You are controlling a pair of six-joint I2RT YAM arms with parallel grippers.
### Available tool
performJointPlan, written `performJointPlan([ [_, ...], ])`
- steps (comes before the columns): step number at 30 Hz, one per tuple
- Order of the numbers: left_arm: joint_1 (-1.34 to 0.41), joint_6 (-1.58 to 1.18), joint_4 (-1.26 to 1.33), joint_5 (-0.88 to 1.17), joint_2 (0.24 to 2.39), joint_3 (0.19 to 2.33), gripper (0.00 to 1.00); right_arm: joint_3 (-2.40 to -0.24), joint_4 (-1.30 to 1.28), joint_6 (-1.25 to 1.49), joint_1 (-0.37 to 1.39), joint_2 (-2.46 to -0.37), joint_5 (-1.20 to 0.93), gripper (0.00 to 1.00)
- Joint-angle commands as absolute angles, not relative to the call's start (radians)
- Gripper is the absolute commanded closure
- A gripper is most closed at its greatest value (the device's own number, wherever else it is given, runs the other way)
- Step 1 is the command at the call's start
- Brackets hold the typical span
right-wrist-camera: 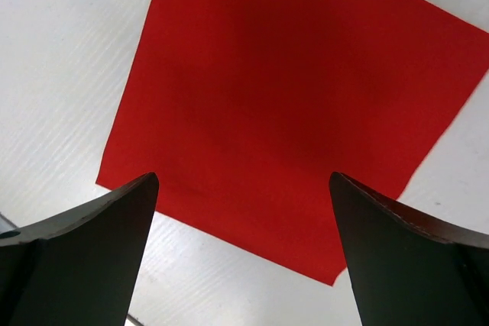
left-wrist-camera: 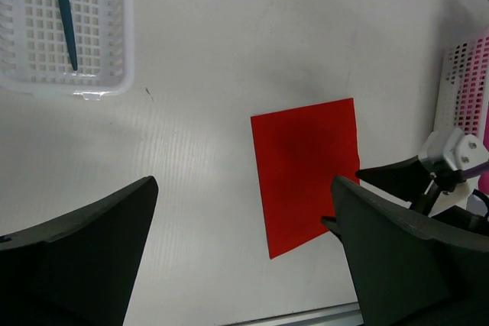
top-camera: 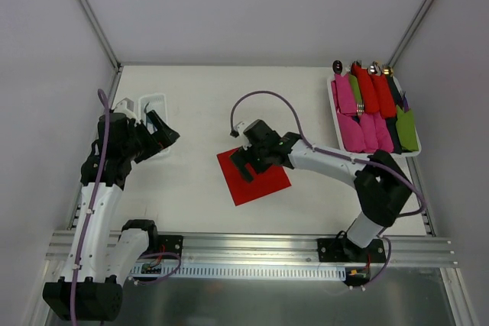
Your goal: Place the utensils on the paper napkin and roll it up
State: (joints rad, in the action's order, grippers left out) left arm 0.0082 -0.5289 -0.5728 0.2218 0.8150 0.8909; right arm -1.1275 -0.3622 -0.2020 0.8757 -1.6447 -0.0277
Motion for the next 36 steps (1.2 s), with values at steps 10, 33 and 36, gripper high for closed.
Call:
performJointPlan([
  [10, 0.015, -0.575, -0.561, 0.198, 0.818, 0.874, 0.01, -1.193, -0.356, -0.265, 0.927, -1.824, 0.012, 0.01],
  [33, 0.015, -0.494, -0.551, 0.256, 0.877, 0.897, 0.01, -1.434, -0.564, -0.771, 0.732, -2.008, -0.32, 0.01],
  [36, 0.015, -0.491, -0.549, 0.264, 0.893, 0.902, 0.01, -1.436, -0.603, -0.814, 0.732, -2.003, -0.342, 0.01],
])
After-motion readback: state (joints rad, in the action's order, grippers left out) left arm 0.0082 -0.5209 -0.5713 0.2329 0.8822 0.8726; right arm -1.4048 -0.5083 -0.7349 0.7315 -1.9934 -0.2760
